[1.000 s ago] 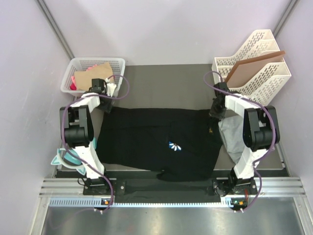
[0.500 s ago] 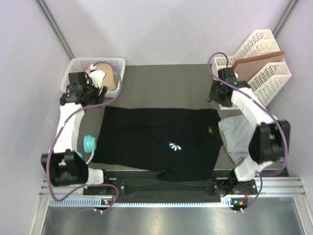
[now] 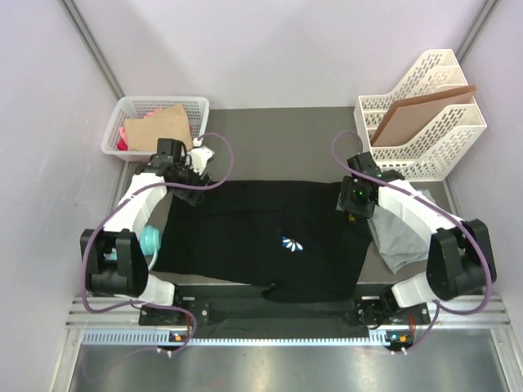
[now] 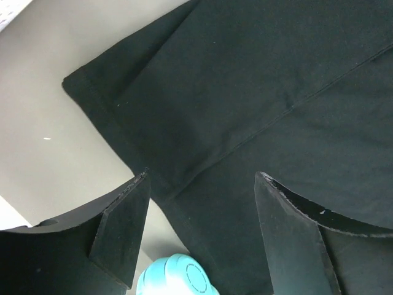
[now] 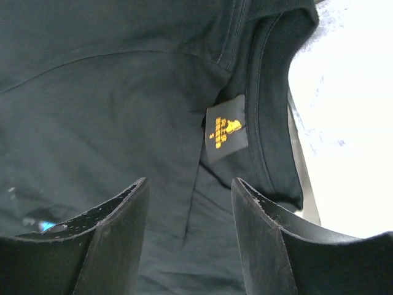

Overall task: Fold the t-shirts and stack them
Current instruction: Fold the flattened tshirt in 1/3 of the way

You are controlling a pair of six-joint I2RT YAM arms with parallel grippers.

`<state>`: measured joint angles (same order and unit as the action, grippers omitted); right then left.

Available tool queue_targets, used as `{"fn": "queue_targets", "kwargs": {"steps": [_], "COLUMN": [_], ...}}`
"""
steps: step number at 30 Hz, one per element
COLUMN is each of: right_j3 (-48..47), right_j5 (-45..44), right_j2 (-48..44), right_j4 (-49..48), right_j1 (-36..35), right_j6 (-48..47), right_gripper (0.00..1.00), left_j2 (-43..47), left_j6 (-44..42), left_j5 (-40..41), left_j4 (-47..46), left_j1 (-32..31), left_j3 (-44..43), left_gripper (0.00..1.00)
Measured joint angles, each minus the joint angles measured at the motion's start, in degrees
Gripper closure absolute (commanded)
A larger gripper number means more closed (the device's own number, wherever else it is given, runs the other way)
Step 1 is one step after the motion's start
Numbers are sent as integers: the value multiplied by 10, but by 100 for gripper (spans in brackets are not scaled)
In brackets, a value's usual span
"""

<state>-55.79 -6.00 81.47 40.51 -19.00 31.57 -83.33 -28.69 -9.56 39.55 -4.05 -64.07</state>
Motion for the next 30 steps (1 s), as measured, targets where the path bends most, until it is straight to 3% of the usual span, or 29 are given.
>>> {"fn": "queue_targets", "kwargs": {"steps": [17, 30], "right_j3": [-53, -301], "right_j5": [-15, -19], "right_j2": [177, 362], "right_j4": [16, 209], "right_j1": [0, 16], "right_j6": [-2, -42], "right_gripper": [47, 48], "left_j2": [-1, 5], "left_j6": [-5, 4], "left_j5": [32, 49], "left_j4": [-5, -9], "left_j1": [-4, 14], "left_j3": [2, -36], "left_gripper": [27, 28]}}
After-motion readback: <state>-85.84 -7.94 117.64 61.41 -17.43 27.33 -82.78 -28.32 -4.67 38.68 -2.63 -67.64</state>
